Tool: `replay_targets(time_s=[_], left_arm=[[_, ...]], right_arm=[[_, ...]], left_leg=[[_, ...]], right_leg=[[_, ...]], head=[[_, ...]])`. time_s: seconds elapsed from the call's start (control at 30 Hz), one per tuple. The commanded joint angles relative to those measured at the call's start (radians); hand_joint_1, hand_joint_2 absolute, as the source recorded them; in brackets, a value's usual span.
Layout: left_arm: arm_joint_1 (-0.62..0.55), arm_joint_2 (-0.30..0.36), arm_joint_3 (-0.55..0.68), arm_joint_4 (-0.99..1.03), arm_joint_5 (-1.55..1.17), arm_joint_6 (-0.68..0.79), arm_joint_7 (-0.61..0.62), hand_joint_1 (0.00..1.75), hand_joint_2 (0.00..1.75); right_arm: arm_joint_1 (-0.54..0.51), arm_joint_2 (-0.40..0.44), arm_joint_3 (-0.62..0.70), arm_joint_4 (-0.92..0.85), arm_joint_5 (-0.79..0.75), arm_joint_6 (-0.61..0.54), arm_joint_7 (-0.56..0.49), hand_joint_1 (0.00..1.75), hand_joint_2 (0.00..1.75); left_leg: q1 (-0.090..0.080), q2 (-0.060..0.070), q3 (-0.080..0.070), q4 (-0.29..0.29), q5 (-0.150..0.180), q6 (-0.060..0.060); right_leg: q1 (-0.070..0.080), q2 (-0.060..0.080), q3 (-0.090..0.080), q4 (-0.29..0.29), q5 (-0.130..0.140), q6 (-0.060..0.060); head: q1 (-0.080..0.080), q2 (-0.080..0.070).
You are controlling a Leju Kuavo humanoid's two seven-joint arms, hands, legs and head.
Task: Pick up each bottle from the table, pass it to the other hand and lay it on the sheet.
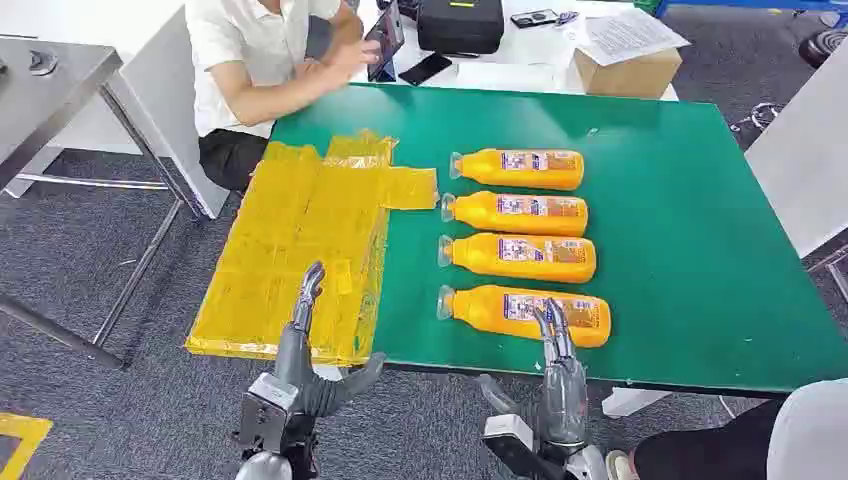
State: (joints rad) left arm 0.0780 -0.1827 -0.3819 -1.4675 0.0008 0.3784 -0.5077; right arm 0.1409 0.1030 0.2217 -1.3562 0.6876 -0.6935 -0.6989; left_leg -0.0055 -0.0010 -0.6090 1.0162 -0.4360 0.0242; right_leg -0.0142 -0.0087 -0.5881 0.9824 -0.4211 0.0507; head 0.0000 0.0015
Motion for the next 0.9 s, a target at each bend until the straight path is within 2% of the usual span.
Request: replay_targets(time_s=[0.03,0.2,0.33,0.43,0.57,0.77,0.9], left_arm=[[-0.052,0.008,-0.031,0.105,0.004,-0.01,0.005,0.0,1.75],[-0.059,0.005,-0.036,0.117,0.008,-0.013,0.002,0.0,1.75],[-0.059,0.007,-0.053,0.12,0.003,-0.03,0.004,0.0,1.75],[-0.063,0.0,-0.068,0.126,0.004,-0.033,0.003,0.0,1.75],[-0.073,-0.008,-0.077,0.142,0.01,-0.033,0.007,0.0,1.75],[-0.075,-0.008,-0.077,0.144,0.011,-0.033,0.007,0.0,1.75],[-0.079,-0.013,-0.084,0.147,0.016,-0.033,0.006,0.0,1.75]], right_arm=[[-0.052,0.0,-0.061,0.083,0.032,-0.005,0.009,0.0,1.75],[-0.05,-0.035,-0.054,0.09,0.095,-0.005,0.116,0.0,1.75],[-0.069,-0.119,-0.055,0.114,0.149,-0.005,0.272,0.0,1.75],[-0.081,-0.186,-0.068,0.145,0.291,0.008,0.407,0.0,1.75],[-0.102,-0.22,-0.07,0.168,0.376,0.004,0.475,0.0,1.75],[-0.104,-0.217,-0.068,0.17,0.378,0.005,0.479,0.0,1.75],[-0.137,-0.24,-0.055,0.2,0.448,0.007,0.544,0.0,1.75]], left_leg=[[0.0,0.0,0.003,-0.001,0.0,-0.001],[0.001,-0.001,0.005,-0.002,-0.001,-0.002],[0.001,-0.001,0.005,-0.002,-0.001,-0.001],[0.0,-0.002,0.004,-0.002,0.0,-0.001],[-0.001,-0.001,0.003,-0.001,0.0,-0.001],[-0.001,-0.001,0.002,-0.001,0.0,-0.001],[-0.001,0.0,0.001,-0.001,0.0,0.0]], right_leg=[[0.0,0.0,0.003,-0.002,0.0,-0.001],[0.001,0.0,0.005,-0.002,-0.001,-0.002],[0.001,-0.001,0.005,-0.002,-0.001,-0.001],[0.0,-0.001,0.005,-0.002,-0.001,-0.001],[0.0,-0.001,0.004,-0.002,0.0,-0.001],[0.0,0.0,0.003,-0.001,0.0,-0.001],[0.0,0.0,0.001,-0.001,0.001,0.0]], head=[[0.0,0.0],[0.0,0.0],[0.0,0.0],[0.0,0.0],[0.0,0.0],[0.0,0.0],[0.0,0.0]])
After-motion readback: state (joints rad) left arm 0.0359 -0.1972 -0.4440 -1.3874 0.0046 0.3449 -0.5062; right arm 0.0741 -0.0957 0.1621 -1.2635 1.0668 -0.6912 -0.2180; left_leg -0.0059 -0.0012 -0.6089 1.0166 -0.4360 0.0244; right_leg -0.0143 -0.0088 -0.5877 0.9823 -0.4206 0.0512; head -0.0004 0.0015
